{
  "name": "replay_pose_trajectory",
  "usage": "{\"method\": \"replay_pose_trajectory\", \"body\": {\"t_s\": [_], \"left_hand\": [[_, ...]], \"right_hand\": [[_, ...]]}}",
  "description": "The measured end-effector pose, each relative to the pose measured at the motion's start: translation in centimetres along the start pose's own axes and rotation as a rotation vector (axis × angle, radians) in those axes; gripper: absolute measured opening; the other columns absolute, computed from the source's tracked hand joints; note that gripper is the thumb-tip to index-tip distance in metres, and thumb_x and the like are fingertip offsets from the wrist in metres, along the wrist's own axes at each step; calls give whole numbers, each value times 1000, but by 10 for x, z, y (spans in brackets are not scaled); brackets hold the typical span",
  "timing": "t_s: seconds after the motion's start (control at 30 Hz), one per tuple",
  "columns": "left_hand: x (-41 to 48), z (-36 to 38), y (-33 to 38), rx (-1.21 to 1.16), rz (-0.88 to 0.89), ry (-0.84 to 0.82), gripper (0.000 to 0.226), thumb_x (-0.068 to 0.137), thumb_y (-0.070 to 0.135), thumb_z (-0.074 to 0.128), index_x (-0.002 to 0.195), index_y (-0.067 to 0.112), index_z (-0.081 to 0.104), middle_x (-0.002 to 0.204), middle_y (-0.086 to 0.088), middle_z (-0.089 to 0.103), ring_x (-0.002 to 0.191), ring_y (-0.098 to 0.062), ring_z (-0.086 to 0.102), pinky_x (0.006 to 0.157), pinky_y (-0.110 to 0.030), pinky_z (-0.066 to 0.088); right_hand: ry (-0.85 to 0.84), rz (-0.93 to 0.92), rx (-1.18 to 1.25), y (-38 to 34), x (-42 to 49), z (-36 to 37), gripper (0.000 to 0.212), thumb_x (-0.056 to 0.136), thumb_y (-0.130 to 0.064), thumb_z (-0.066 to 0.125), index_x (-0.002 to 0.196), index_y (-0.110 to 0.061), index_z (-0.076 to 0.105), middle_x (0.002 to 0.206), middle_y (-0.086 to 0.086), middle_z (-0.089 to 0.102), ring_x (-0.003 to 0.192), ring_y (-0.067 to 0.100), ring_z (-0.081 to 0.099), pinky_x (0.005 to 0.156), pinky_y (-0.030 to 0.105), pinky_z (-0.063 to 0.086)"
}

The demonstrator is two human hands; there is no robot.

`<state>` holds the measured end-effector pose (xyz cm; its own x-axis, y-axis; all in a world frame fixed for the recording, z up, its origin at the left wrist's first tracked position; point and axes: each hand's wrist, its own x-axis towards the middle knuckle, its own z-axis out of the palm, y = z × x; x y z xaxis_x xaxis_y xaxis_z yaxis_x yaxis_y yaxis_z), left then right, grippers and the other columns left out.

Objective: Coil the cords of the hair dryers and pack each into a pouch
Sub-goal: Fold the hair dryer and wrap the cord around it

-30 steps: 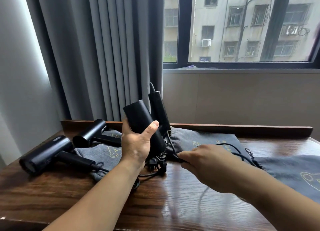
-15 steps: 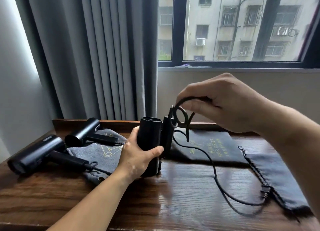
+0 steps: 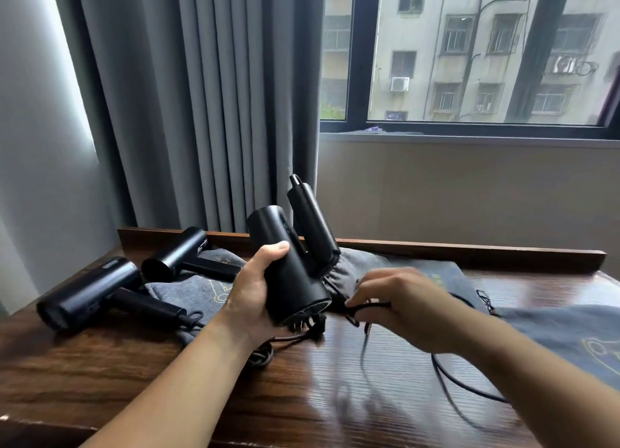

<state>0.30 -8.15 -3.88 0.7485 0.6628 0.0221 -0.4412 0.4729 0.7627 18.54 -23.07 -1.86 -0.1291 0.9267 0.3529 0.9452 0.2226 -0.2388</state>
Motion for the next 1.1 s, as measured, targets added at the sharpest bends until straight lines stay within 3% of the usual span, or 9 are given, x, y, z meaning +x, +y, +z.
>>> {"method": "replay_pose_trajectory", "body": {"t_s": [0.1, 0.23, 0.33, 0.47, 0.57, 0.67, 0.73, 0.83, 1.1], "left_hand": [[-1, 5, -3, 0, -13, -52, 43, 87, 26, 58, 122, 2, 66, 110, -21, 72, 92, -32, 73, 80, -42, 62], [6, 2, -3, 64, 56, -8, 73, 75, 21, 76, 138, -3, 50, 120, -26, 63, 99, -40, 69, 79, -51, 59], [9, -2, -3, 339, 195, 108, 66, 65, 18, 83, 124, 4, 58, 111, -23, 64, 95, -40, 67, 81, -63, 58], [12, -3, -9, 481, 249, 292, 64, 59, 23, 87, 117, 13, 61, 110, -17, 71, 92, -35, 73, 76, -58, 62], [14, -10, -13, 808, 290, 331, 67, 52, 39, 88, 111, 27, 60, 103, -4, 72, 94, -23, 72, 83, -47, 61], [10, -13, -15, 967, 265, 303, 66, 52, 43, 86, 110, 33, 56, 102, 4, 71, 98, -17, 69, 88, -41, 59], [7, -10, -15, 1016, 256, 253, 66, 53, 44, 85, 112, 33, 56, 102, 5, 71, 99, -15, 68, 87, -39, 59], [3, -2, -12, 1070, 234, 166, 64, 62, 39, 88, 117, 32, 55, 106, 4, 69, 100, -16, 67, 86, -39, 59], [-4, 5, -13, 988, 108, -51, 65, 55, 35, 86, 114, 31, 60, 104, 0, 74, 97, -19, 73, 83, -42, 62]], "right_hand": [[-7, 10, 40, -6, 2, 13, 9, 94, -30, 69, 101, -30, 73, 97, -17, 73, 86, 2, 66, 77, 24, 50], [-49, 70, -30, -11, 0, 9, 10, 96, -35, 60, 101, -32, 68, 84, -13, 71, 77, 9, 60, 69, 30, 47], [-63, 148, -194, -16, -4, 1, 14, 96, -42, 58, 99, -29, 63, 81, -8, 68, 72, 12, 50, 67, 33, 41], [-67, 148, -345, -33, -9, -8, 21, 95, -48, 49, 100, -30, 59, 86, -4, 68, 82, 19, 59, 68, 36, 46], [-60, 9, -424, -49, -6, -24, 24, 91, -42, 41, 93, -30, 62, 79, -9, 67, 75, 18, 62, 61, 36, 48], [69, -117, -492, -54, 2, -51, 21, 88, -38, 46, 82, -33, 65, 71, -14, 65, 63, 17, 62, 55, 32, 52], [79, -129, -512, -52, 11, -66, 18, 89, -37, 50, 84, -36, 67, 73, -16, 64, 66, 16, 63, 63, 33, 55], [51, -84, -504, -44, 22, -78, 21, 91, -45, 48, 95, -43, 69, 82, -17, 65, 80, 13, 64, 76, 37, 54], [124, 53, -333, -14, 44, -91, 13, 88, -39, 72, 97, -48, 73, 82, -23, 64, 79, 1, 51, 70, 30, 48]]}}
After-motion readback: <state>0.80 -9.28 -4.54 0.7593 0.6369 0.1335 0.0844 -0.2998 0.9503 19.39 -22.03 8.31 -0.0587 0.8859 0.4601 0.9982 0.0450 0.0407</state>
